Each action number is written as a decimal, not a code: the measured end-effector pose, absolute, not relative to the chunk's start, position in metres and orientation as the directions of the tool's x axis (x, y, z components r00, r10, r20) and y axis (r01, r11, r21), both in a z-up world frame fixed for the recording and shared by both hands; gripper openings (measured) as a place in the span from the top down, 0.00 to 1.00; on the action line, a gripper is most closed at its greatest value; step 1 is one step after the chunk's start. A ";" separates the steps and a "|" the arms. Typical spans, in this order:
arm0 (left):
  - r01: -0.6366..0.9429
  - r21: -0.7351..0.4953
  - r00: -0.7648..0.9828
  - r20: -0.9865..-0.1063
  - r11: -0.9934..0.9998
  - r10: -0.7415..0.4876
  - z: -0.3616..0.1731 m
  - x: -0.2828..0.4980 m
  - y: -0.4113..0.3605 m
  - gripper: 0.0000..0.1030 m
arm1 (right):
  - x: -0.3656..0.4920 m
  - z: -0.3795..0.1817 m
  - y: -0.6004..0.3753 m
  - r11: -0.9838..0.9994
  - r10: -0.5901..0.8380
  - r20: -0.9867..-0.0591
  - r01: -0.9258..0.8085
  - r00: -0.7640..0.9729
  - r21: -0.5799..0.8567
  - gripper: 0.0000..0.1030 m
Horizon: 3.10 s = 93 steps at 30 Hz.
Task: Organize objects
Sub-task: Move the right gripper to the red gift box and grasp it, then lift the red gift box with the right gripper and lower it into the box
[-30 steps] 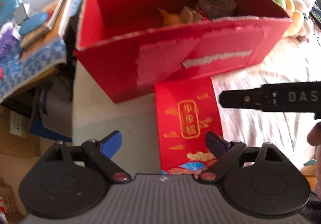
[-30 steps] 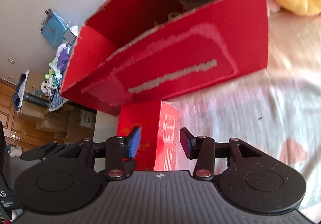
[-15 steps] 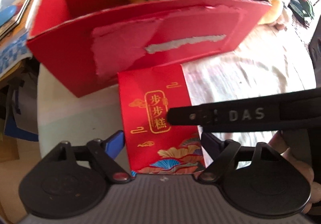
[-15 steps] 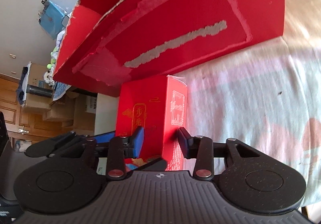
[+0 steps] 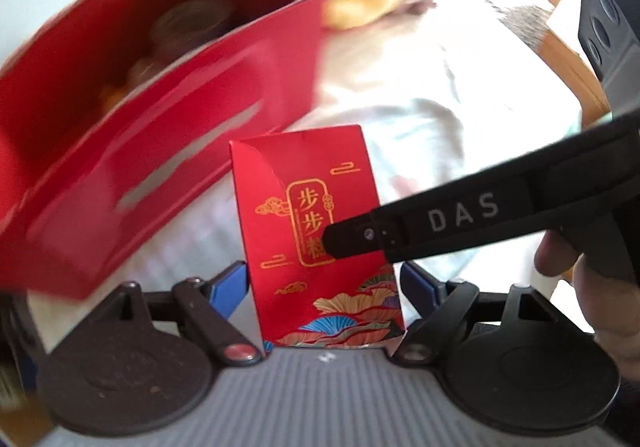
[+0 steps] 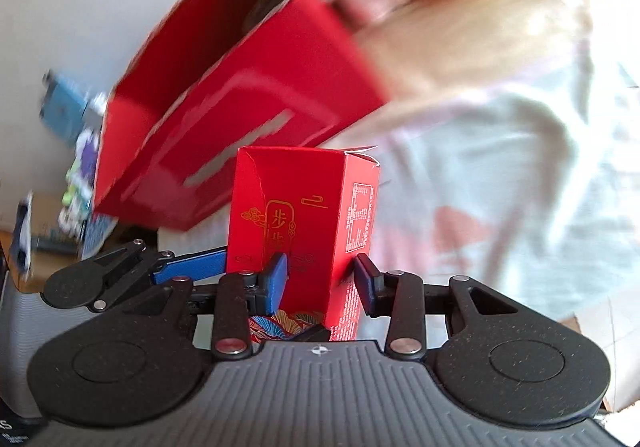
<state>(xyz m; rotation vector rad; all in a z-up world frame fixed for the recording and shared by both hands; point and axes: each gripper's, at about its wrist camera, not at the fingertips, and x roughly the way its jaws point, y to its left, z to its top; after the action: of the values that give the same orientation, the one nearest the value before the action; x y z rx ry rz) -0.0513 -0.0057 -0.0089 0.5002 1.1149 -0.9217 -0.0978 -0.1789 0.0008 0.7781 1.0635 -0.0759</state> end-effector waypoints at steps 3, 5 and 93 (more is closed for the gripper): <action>0.878 -0.088 0.132 -0.899 0.470 -0.417 0.005 -0.061 -0.029 0.20 | -0.119 0.017 -0.197 0.722 0.223 -0.796 0.453 0.563 0.523 0.61; 0.904 -0.077 0.136 -0.880 0.420 -0.455 0.020 -0.063 -0.041 0.20 | -0.131 0.030 -0.204 0.711 0.173 -0.779 0.471 0.602 0.522 0.61; 0.402 0.115 0.507 -0.854 0.908 -0.117 0.007 0.138 0.047 0.12 | 0.117 0.014 -0.116 0.900 0.246 -0.749 0.141 0.615 0.411 0.66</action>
<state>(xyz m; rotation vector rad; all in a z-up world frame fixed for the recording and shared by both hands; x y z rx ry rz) 0.1379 0.0468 0.0069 0.3174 0.9944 -0.3190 0.1170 -0.1158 0.0145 0.4623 0.9153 0.0628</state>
